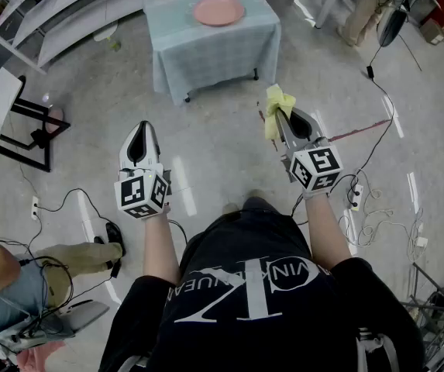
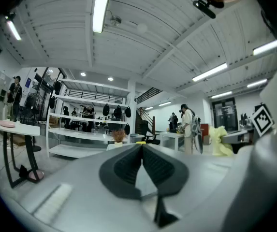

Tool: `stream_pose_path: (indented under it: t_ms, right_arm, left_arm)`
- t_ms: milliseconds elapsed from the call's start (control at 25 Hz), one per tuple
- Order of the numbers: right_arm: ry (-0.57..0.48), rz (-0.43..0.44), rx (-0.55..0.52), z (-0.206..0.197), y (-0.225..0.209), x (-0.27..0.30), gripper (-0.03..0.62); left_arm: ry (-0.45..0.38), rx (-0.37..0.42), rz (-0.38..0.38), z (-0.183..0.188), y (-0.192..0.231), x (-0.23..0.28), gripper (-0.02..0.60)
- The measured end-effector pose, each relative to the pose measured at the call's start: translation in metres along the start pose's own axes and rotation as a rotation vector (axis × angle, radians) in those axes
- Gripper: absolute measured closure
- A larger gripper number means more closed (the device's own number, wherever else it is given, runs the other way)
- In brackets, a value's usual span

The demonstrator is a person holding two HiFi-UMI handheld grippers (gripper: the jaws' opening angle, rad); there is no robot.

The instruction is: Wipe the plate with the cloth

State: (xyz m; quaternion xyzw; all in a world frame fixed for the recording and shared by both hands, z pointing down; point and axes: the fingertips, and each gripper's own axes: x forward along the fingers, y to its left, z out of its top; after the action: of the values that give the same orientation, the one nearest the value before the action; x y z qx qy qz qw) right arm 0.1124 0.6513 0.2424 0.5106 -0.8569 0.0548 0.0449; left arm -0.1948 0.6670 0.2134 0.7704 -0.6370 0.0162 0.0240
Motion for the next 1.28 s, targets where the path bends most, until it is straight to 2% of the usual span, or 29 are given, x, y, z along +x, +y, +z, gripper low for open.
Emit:
stream_pose_path:
  t_ms: [400, 680, 840, 1280]
  right_arm:
    - [-0.009, -0.009, 0.0, 0.003, -0.012, 0.005, 0.553]
    - [-0.015, -0.021, 0.011, 0.007, -0.035, 0.022, 0.553]
    - [-0.015, -0.01, 0.011, 0.005, -0.046, 0.051, 0.553]
    - [0.015, 0.027, 0.017, 0.016, -0.085, 0.166, 0.553]
  left_arm:
    - [0.008, 0.002, -0.033, -0.002, -0.014, 0.014, 0.581]
    - [0.031, 0.01, -0.082, -0.011, -0.033, 0.045, 0.581]
    - [0.039, -0.011, -0.107, -0.016, -0.028, 0.073, 0.581]
    - [0.069, -0.033, -0.066, -0.016, 0.015, 0.183, 0.581]
